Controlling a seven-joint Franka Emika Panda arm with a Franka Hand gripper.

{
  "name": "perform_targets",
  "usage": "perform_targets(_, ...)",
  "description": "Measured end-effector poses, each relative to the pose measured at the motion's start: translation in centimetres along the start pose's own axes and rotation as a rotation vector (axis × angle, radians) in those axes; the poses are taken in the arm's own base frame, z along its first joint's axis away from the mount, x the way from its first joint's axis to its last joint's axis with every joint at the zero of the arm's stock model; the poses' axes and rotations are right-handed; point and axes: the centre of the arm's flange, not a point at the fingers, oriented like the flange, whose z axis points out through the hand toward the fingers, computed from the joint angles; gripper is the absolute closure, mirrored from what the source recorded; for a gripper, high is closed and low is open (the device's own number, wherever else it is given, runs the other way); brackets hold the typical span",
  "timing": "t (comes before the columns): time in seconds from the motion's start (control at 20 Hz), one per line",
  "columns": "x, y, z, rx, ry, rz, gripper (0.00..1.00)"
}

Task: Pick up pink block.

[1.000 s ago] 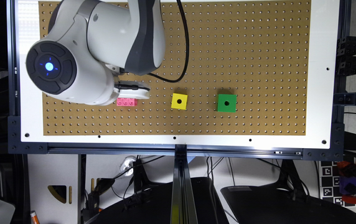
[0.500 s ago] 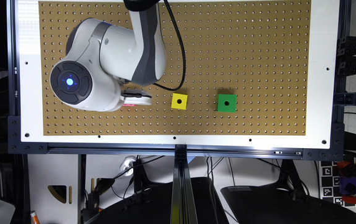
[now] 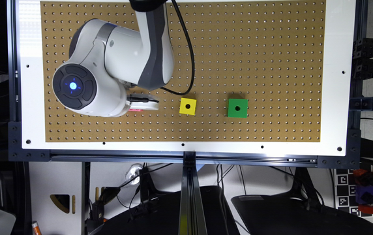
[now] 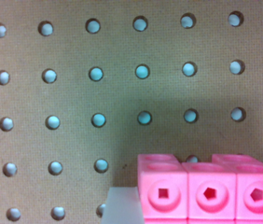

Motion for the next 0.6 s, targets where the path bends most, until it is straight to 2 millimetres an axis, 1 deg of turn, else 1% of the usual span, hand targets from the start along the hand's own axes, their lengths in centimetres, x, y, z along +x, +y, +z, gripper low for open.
perform_targets(0.15,0.0,0.0,-0.2,0.000,0.000,0.000,1.00)
perform_targets(0.2,0.1,-0.1,-0.6,0.000,0.000,0.000,1.00)
perform_targets(0.25,0.2,-0.1,-1.2,-0.001,-0.001,0.000,1.00)
perform_targets(0.4,0.3,-0.2,-4.3,-0.006,-0.009,-0.001,1.00)
perform_targets(0.6,0.4,-0.3,-7.2,-0.009,-0.012,-0.001,1.00)
